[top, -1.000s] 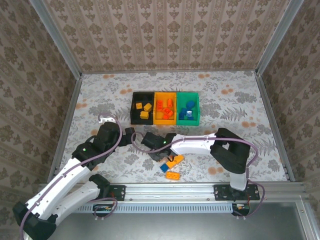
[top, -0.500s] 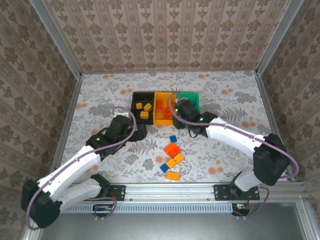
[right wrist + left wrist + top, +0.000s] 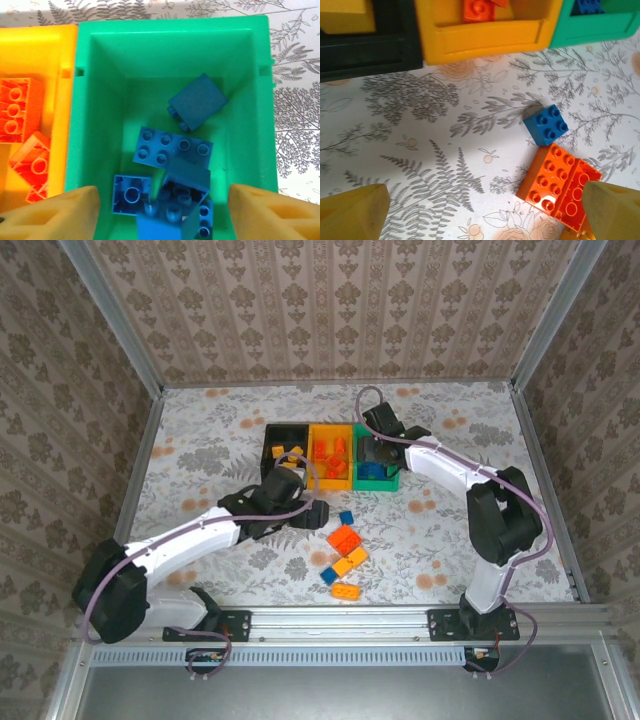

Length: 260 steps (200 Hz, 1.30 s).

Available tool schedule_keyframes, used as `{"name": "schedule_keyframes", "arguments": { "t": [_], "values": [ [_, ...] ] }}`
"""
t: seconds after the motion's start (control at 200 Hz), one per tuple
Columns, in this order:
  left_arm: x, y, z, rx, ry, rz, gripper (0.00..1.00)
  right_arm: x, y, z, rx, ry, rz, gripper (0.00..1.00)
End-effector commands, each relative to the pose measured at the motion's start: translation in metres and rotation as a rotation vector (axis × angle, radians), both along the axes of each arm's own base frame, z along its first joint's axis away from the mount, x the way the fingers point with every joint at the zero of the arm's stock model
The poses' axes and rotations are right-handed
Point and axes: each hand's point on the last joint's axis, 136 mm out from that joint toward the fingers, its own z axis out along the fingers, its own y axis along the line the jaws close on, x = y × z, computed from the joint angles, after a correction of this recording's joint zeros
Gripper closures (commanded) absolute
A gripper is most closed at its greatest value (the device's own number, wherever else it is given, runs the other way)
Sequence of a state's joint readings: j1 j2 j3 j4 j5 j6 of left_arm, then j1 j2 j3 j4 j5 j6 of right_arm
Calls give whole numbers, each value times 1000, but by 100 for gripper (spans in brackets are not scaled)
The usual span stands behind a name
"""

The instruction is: Sort the legos into containers by color

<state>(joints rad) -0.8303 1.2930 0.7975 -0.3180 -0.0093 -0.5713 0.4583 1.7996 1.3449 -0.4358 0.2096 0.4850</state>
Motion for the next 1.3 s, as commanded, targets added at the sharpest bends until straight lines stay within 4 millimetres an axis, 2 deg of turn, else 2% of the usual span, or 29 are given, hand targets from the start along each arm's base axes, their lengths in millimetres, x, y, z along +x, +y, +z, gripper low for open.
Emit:
{"name": "schedule_keyframes", "arguments": {
  "t": [0.0, 0.115, 0.295, 0.4, 0.41, 0.575, 0.735, 0.86, 1.055, 1.22, 1.295],
  "values": [
    [0, -26, 9, -24, -15, -108, 0, -2, 9, 32, 74, -42, 8, 26],
    [2, -46, -1, 11, 12, -171, 4, -21, 8, 46, 108, -75, 11, 24],
    [11, -82, -26, 91, 53, -244, 9, -56, -8, 52, 142, -96, -11, 24],
    [18, -93, -40, 180, 64, -259, 10, -73, -17, 51, 144, -100, -19, 23],
    [18, -94, -42, 185, 66, -258, 10, -75, -19, 58, 153, -116, -20, 23],
    [19, -97, -65, 257, 95, -257, 10, -91, -31, 69, 157, -152, -29, 22],
    [15, -92, -88, 314, 144, -244, 19, -98, -39, 80, 159, -188, -37, 21],
    [12, -90, -97, 323, 157, -245, 25, -100, -44, 89, 164, -214, -43, 21],
    [11, -94, -97, 307, 156, -256, 46, -100, -48, 94, 157, -231, -55, 21],
    [8, -92, -93, 314, 149, -261, 56, -100, -52, 93, 153, -230, -66, 21],
    [10, -90, -84, 312, 128, -251, 58, -100, -53, 93, 155, -231, -71, 21]
  ]
}}
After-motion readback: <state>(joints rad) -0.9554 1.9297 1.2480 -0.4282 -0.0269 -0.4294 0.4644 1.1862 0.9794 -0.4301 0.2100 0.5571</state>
